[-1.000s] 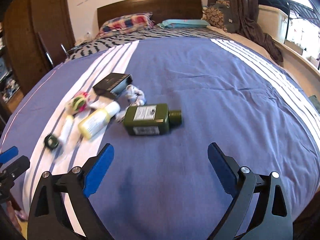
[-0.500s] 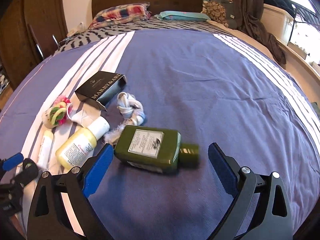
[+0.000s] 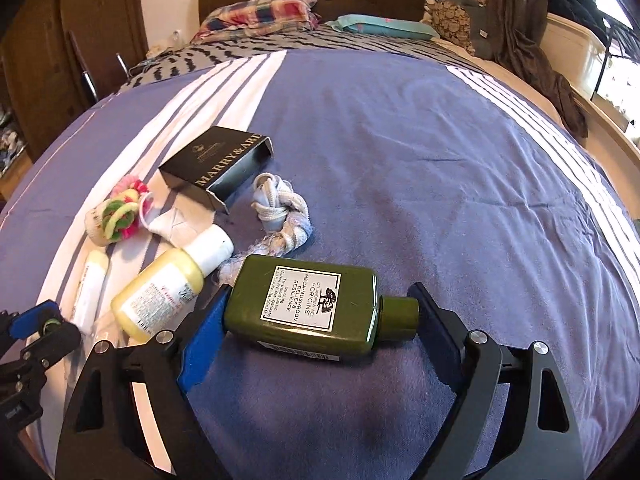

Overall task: Collect trash
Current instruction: 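Grasp the black thread spool with the left tool while the right tool grasps the green bottle, then carry the spool and green bottle to the bin and open both tools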

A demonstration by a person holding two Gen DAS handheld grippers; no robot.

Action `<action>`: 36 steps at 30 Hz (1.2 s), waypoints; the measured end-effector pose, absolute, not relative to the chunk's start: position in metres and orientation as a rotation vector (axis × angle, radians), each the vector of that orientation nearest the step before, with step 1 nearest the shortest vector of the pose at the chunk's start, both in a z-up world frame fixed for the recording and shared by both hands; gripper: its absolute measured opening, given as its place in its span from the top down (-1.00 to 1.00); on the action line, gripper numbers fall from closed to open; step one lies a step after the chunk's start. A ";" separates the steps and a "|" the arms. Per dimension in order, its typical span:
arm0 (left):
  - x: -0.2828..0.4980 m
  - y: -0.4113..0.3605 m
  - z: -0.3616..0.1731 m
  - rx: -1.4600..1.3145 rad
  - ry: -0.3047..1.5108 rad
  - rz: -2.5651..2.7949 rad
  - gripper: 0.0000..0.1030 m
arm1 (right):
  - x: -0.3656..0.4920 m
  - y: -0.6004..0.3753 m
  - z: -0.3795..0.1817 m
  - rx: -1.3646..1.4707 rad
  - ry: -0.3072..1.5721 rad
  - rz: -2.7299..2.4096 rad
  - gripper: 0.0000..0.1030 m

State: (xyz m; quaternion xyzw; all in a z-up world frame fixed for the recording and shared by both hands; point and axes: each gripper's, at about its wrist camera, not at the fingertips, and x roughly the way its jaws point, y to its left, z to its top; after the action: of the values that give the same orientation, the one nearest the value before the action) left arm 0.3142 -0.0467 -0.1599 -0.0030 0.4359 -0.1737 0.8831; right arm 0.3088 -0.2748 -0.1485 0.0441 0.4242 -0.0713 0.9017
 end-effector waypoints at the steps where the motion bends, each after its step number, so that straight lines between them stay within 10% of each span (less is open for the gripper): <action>1: 0.313 -0.045 -0.158 -0.008 0.903 -0.356 -0.04 | 0.303 -0.276 -0.146 0.095 0.865 -0.153 -0.69; 21: 0.183 -0.031 -0.027 0.049 0.595 -0.322 -0.04 | 0.156 -0.266 -0.022 0.078 0.568 -0.099 -0.69; 36: 0.062 -0.027 -0.024 0.113 0.501 -0.320 -0.04 | 0.035 -0.238 -0.005 0.067 0.463 -0.044 -0.69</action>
State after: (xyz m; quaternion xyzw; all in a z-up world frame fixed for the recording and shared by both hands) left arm 0.0622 -0.0267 -0.0242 0.0557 0.2469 -0.1578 0.9545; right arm 0.0350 -0.2384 -0.0047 0.0332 0.2294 -0.0219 0.9725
